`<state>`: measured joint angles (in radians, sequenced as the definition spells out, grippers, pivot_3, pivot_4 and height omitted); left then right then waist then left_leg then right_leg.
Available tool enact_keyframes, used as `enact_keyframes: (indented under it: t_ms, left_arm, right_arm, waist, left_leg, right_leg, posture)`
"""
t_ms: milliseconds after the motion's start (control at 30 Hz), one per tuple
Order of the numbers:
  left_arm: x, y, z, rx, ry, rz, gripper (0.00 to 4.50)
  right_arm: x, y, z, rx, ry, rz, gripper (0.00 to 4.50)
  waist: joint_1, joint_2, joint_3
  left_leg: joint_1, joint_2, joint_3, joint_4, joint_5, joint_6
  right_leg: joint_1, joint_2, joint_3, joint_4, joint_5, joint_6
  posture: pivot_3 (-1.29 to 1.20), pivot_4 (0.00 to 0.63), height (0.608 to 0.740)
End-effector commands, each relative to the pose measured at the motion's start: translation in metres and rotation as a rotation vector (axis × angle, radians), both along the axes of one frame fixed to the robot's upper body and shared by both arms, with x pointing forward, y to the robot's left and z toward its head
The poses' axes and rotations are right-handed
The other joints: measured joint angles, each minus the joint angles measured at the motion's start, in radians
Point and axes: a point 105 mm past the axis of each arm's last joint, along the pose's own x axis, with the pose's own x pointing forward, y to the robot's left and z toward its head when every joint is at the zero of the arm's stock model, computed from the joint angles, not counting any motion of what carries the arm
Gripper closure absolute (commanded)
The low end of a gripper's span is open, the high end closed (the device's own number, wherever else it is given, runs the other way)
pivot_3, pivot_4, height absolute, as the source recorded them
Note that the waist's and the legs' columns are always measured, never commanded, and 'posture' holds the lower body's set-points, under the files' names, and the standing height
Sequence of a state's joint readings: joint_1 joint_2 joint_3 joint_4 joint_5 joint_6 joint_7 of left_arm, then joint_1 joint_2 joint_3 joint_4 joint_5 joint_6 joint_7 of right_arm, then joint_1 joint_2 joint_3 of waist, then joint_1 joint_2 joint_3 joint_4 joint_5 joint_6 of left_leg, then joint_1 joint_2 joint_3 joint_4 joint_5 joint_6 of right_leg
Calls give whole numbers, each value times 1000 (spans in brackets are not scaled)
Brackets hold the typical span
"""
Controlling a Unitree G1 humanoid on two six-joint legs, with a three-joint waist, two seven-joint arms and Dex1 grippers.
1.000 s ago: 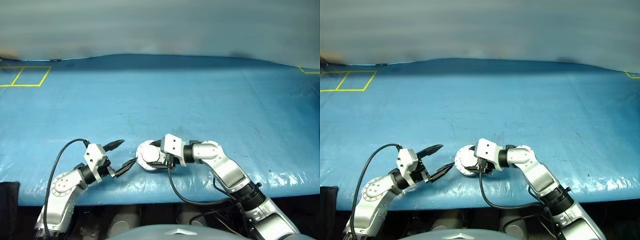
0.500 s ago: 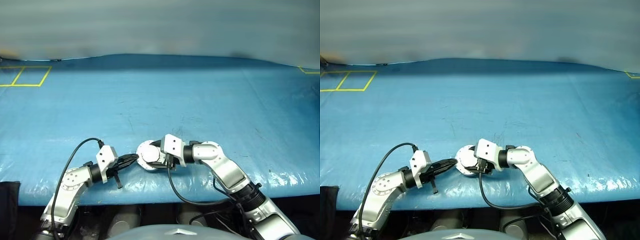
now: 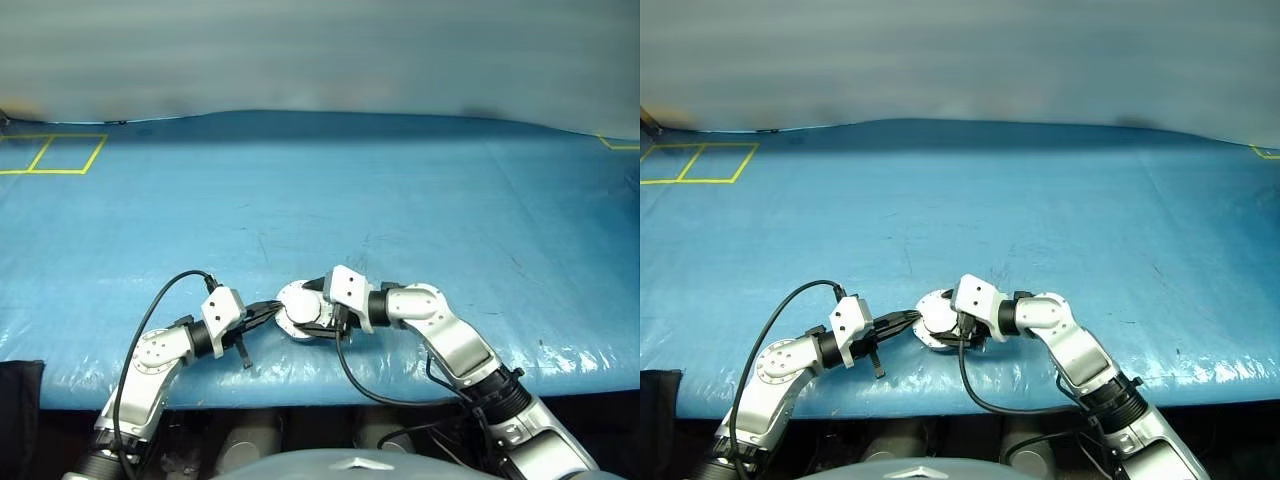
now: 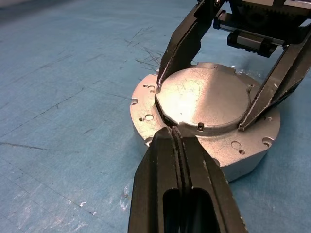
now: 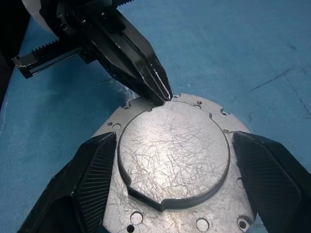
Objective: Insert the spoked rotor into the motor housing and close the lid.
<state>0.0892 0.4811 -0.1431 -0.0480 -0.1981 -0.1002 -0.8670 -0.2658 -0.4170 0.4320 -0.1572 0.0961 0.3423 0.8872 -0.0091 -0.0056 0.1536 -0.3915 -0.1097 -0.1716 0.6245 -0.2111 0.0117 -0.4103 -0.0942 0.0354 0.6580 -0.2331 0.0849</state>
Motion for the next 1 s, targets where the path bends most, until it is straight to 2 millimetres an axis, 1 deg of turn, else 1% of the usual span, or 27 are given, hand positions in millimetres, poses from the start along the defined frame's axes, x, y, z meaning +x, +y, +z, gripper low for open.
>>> enact_keyframes:
  t_ms: [33, 133, 200, 267, 400, 500, 567, 700, 767, 867, 1000]
  left_arm:
    - [-8, -3, -13, 28, 56, -13, 4500]
    - [-10, -5, -12, 26, 55, -20, 4500]
    - [-10, -5, -11, 25, 54, -24, 4500]
    - [-10, -6, -11, 24, 51, -26, 4500]
    - [-9, -8, -9, 20, 39, -31, 4500]
    - [-8, -9, -8, 21, 29, -39, 4500]
    - [-8, -9, -7, 21, 23, -42, 4500]
    - [-7, -10, -7, 25, 17, -44, 4500]
    - [-7, -10, -8, 26, 16, -44, 4500]
    - [-8, -12, -8, 24, 15, -48, 4500]
    - [-9, -14, -8, 22, 12, -52, 4500]
  right_arm:
    - [1, -1, 26, 138, 0, -34, 26]
    - [-1, -5, 47, 285, 51, -57, 26]
    - [-4, -9, 53, 340, 104, -68, 26]
    - [-3, -16, 52, 355, 152, -110, 26]
    - [4, -37, 44, 383, 320, -273, 26]
    - [-3, -47, 33, 391, 478, -348, 26]
    - [-13, -47, 29, 406, 584, -358, 26]
    - [-25, -44, 20, 420, 745, -392, 26]
    - [-27, -44, 17, 414, 789, -411, 26]
    - [-31, -41, 4, 383, 869, -454, 26]
    - [-29, -39, -4, 369, 929, -495, 26]
  waist:
    - [2, 0, 0]
    - [6, 0, 0]
    - [7, 0, 0]
    - [8, 0, 0]
    - [13, 1, 0]
    - [17, 1, 0]
    - [21, 1, 0]
    - [22, 1, 0]
    - [23, 1, 0]
    - [23, 1, 0]
    - [22, 3, 0]
  left_leg:
    - [0, 0, 0, 0, 0, 0]
    - [-3, -1, -1, 0, 0, 1]
    - [-4, -1, -1, 0, -1, 1]
    - [-4, -1, -1, 0, -1, 2]
    - [-4, -1, -1, -1, -1, 2]
    - [-4, -1, -1, -1, -1, 2]
    - [-4, -1, -1, -2, -1, 2]
    - [-5, -1, -1, -3, -1, 2]
    - [-5, -1, -1, -3, -1, 2]
    - [-5, 0, -1, -3, -1, 2]
    - [-5, 0, -1, -3, -2, 3]
  right_leg:
    - [0, 0, -1, -1, 0, 0]
    - [-1, 0, -1, -1, 1, 2]
    - [-1, 0, -1, -1, 1, 2]
    - [-1, -1, -1, -2, 1, 2]
    - [-2, -1, -2, -2, 0, 0]
    - [-2, -2, -1, -3, 0, 0]
    - [-1, -2, -1, -3, 0, 0]
    - [-1, -2, -1, -2, 0, 1]
    - [-1, -2, -1, -3, 0, 0]
    - [-2, -2, -2, -6, 0, 0]
    - [-1, -1, -2, -10, 1, 1]
  posture:
    - [0, 150, 740]
    - [0, 150, 740]
    - [0, 150, 740]
    - [0, 150, 740]
    - [0, 150, 740]
    - [0, 150, 740]
    - [0, 150, 740]
    - [0, 150, 740]
    - [0, 150, 740]
    - [0, 150, 740]
    - [0, 150, 740]
